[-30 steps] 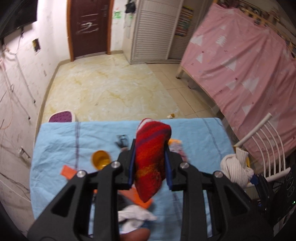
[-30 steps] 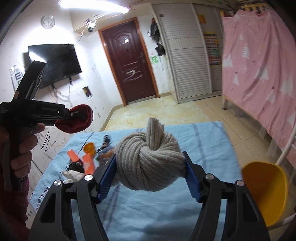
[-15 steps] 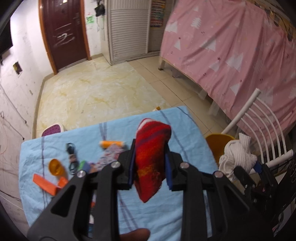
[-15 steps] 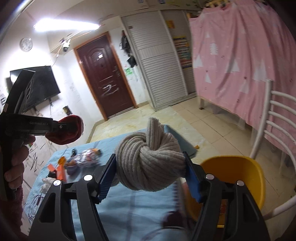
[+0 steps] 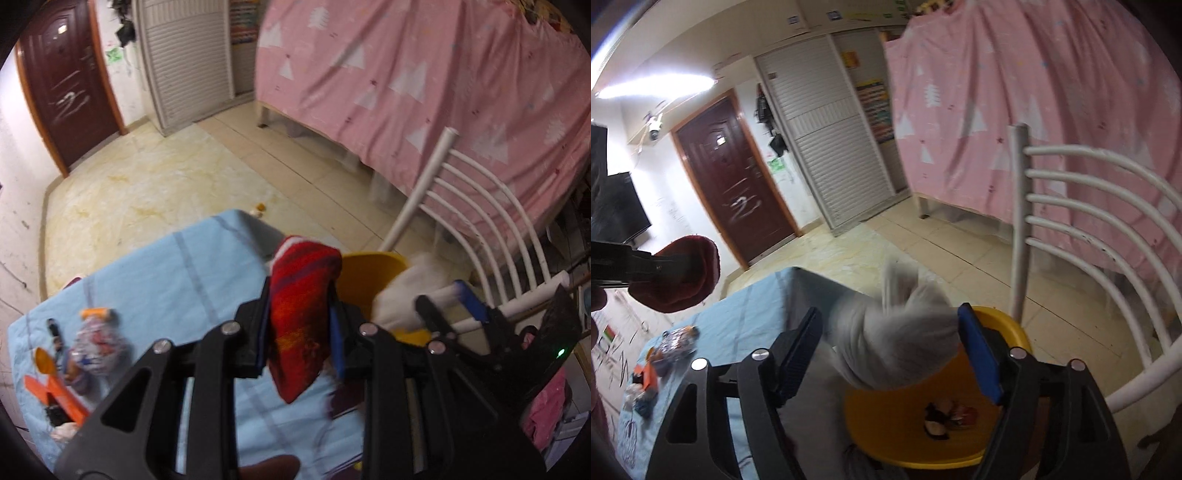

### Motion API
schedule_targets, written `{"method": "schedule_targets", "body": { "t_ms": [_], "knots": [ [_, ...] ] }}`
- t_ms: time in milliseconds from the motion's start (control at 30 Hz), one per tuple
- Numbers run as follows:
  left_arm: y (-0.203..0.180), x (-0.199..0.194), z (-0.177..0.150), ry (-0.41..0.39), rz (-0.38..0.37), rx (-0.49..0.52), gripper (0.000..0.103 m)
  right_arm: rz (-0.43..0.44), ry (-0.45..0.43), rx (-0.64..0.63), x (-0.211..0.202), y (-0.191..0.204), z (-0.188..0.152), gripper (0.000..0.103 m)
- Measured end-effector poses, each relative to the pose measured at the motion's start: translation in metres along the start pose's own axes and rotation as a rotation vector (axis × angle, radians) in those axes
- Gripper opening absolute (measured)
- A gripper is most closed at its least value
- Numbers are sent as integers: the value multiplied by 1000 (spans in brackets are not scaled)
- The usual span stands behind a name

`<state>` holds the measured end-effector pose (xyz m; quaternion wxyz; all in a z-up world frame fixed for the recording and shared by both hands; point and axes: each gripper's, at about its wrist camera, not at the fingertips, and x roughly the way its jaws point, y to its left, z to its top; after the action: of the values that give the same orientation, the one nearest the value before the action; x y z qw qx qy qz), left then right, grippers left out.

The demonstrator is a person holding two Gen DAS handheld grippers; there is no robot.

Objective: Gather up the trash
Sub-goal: 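Drop the beige knit hat into the yellow bin with the right gripper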

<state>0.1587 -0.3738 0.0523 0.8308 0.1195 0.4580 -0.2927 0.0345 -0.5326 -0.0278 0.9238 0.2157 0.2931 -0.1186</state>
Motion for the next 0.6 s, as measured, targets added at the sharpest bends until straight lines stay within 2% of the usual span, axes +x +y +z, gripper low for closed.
{"method": "schedule_targets", "body": {
  "t_ms": [67,167,233,300,333,367,600],
  "knots": [
    [-18,10,5,15,-10,10,25,-11,-8,11,0,-8,1,76],
    [-40,22,9,33,-22,26,32,-22,-25,24,-3,-17,3,77],
    [-49,27,9,42,-27,32,46,-29,-34,43,-5,-26,4,77],
    [-55,29,10,43,-28,34,55,-34,-41,57,-9,-32,4,77],
    [-58,31,11,46,-28,33,65,-38,-44,63,-11,-35,4,77],
    [-58,32,11,46,-28,32,68,-40,-47,68,-13,-35,5,77],
    [-48,26,7,39,-16,28,69,-32,-51,64,-17,-30,7,77]
  ]
}}
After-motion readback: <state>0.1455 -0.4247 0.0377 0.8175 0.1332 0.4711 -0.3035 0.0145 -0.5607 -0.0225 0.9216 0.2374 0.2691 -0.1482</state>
